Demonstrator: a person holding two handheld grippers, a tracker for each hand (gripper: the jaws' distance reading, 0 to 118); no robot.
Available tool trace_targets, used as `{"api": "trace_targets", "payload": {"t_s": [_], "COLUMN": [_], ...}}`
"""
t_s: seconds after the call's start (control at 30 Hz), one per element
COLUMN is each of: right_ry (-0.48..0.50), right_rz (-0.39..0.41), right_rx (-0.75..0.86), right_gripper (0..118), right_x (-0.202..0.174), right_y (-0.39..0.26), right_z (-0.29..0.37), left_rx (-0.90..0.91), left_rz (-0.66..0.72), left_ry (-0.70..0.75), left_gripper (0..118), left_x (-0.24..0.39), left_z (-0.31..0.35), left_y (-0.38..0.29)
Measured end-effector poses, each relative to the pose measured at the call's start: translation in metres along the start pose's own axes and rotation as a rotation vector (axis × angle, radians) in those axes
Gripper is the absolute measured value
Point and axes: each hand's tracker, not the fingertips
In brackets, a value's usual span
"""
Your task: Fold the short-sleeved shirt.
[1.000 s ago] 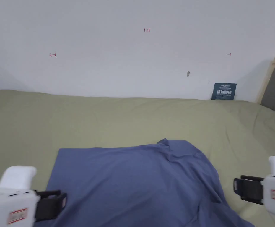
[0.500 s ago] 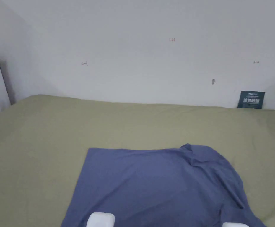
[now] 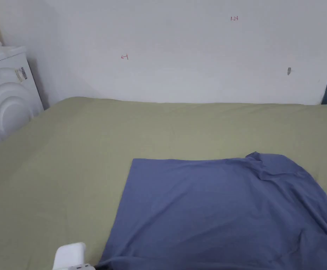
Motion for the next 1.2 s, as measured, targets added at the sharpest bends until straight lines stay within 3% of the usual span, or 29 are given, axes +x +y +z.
{"api": "trace_targets", "payload": {"t_s": [0.03, 0.07, 0.13, 0.27, 0.33, 0.37, 0.4, 0.5, 0.6, 0.63, 0.67, 0.7, 0.73, 0.77, 0.97, 1.0, 1.07, 1.1, 1.2], "right_ry": [0.004, -0.003, -0.022, -0.054, -0.071, -0.080, -0.091, -0.166, -0.200, -0.180, -0.120, -0.087, -0.066, -0.056, -0.107, -0.109, -0.080, -0.056, -0.126], "right_rz": [-0.015, -0.020, -0.031, -0.064, -0.093, -0.103, -0.116, -0.168, -0.197, -0.220, -0.261, -0.279, -0.280, -0.275, -0.161, -0.160, -0.180, -0.202, -0.099], "right_rx": [0.001, 0.004, 0.009, 0.021, 0.013, 0.013, 0.008, -0.079, -0.171, -0.194, -0.212, -0.237, -0.261, -0.268, -0.332, -0.380, -0.368, -0.309, -0.268], "right_gripper": [1, 1, 1, 1, 1, 1, 1, 1, 2, 7, 23, 61, 85, 91, 85, 66, 11, 7, 7], "right_x": [0.005, 0.009, 0.019, 0.038, 0.047, 0.053, 0.059, 0.082, 0.105, 0.112, 0.119, 0.124, 0.128, 0.130, 0.127, 0.124, 0.119, 0.115, 0.104], "right_y": [0.004, 0.006, 0.010, 0.017, 0.019, 0.020, 0.020, 0.022, 0.023, 0.023, 0.022, 0.022, 0.021, 0.022, 0.026, 0.027, 0.027, 0.028, 0.036], "right_z": [0.002, 0.004, 0.004, 0.004, 0.002, 0.002, -0.001, -0.016, -0.042, -0.051, -0.062, -0.072, -0.084, -0.095, -0.144, -0.140, -0.129, -0.124, -0.110], "left_rx": [-0.006, 0.020, 0.016, -0.028, -0.095, -0.101, -0.051, -0.050, -0.015, -0.025, -0.021, -0.015, -0.010, -0.004, -0.016, -0.018, -0.011, -0.009, 0.000], "left_rz": [0.032, 0.058, 0.098, 0.042, -0.002, -0.032, -0.103, -0.056, -0.106, -0.109, -0.103, -0.103, -0.111, -0.118, -0.139, -0.139, -0.144, -0.146, -0.156], "left_ry": [-0.014, -0.056, -0.089, -0.049, -0.041, -0.014, 0.082, -0.065, -0.016, -0.030, -0.031, -0.034, -0.038, -0.031, -0.026, -0.028, -0.032, -0.035, -0.041], "left_gripper": [96, 100, 100, 98, 65, 56, 56, 10, 8, 8, 8, 8, 8, 8, 8, 8, 8, 8, 8], "left_x": [-0.003, -0.005, -0.005, 0.004, 0.011, 0.016, 0.021, 0.026, 0.038, 0.037, 0.039, 0.041, 0.045, 0.040, 0.040, 0.040, 0.037, 0.037, 0.036], "left_z": [-0.007, -0.012, -0.024, -0.051, -0.060, -0.059, -0.052, -0.044, -0.037, -0.030, -0.026, -0.025, -0.023, -0.024, -0.030, -0.030, -0.031, -0.031, -0.032], "left_y": [0.004, 0.009, 0.015, 0.023, 0.021, 0.019, 0.018, 0.021, 0.025, 0.025, 0.025, 0.026, 0.027, 0.028, 0.029, 0.028, 0.028, 0.028, 0.030]}}
